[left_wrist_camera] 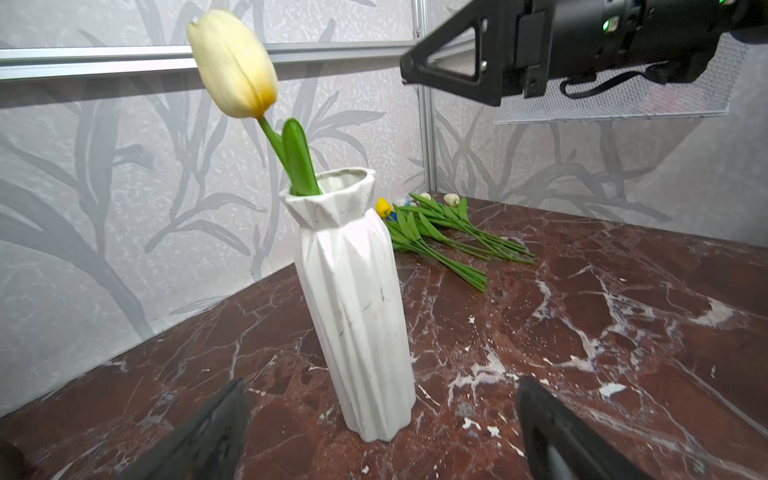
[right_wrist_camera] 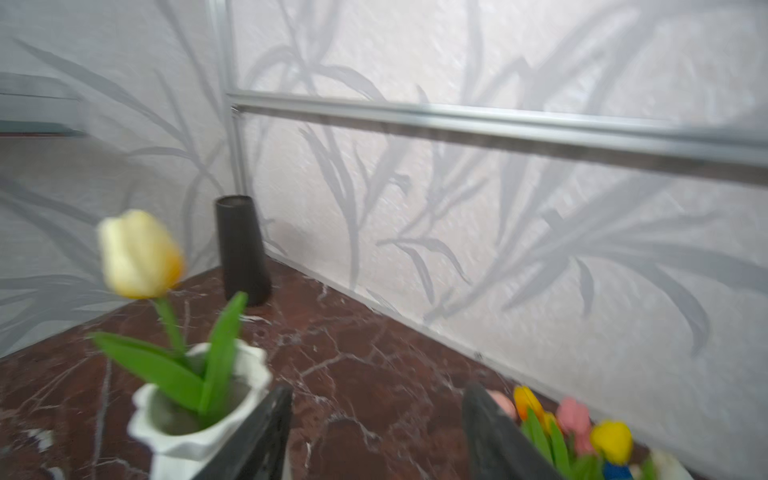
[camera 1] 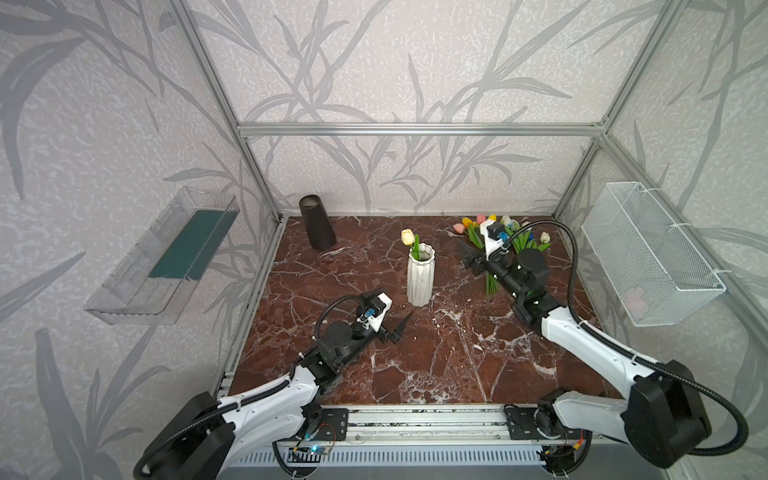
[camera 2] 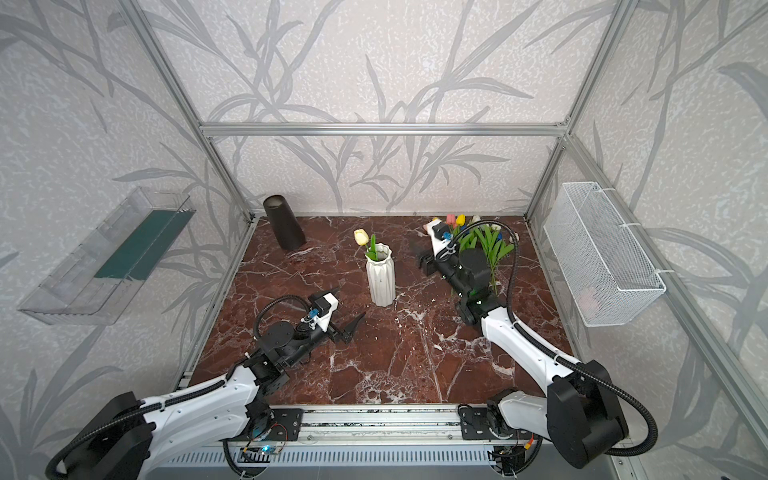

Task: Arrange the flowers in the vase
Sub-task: 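Open the right gripper and move it back to the tulip pile, then grasp a yellow tulip stem in the pile with the right gripper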

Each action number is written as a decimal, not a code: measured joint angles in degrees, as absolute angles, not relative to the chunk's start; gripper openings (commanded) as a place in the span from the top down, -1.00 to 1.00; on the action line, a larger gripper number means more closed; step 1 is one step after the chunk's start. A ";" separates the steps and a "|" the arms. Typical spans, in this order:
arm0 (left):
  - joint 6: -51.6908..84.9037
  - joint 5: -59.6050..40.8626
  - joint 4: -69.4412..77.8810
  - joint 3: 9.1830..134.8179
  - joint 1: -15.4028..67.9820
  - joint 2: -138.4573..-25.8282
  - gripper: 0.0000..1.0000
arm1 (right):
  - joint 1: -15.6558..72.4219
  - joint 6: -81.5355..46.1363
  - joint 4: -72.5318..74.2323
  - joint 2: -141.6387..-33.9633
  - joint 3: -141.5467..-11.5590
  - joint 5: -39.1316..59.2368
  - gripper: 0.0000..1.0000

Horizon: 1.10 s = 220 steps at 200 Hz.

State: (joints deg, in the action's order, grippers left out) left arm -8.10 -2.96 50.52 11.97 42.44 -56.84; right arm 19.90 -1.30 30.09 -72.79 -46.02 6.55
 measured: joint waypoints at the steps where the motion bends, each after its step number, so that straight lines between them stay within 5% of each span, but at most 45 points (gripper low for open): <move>1: -8.12 -2.96 50.65 12.01 42.44 -57.06 -0.99 | 19.31 -1.69 29.47 -73.17 -46.41 6.24 0.07; 38: -7.86 -3.20 53.54 15.49 42.44 -65.23 -0.99 | 6.96 -10.94 9.39 -85.38 -58.94 1.87 0.37; 80: -7.92 -7.94 54.96 17.93 42.68 -70.94 -0.99 | -1.17 -16.01 -6.22 -102.56 -68.97 8.69 0.52; 130: -6.61 -10.55 59.22 17.96 42.76 -76.69 -0.99 | 0.58 -17.54 -13.78 -112.97 -75.18 14.06 0.45; 220: -5.17 -11.92 64.34 15.77 42.76 -79.48 -0.99 | 3.68 -16.67 -20.36 -120.11 -88.38 9.32 0.48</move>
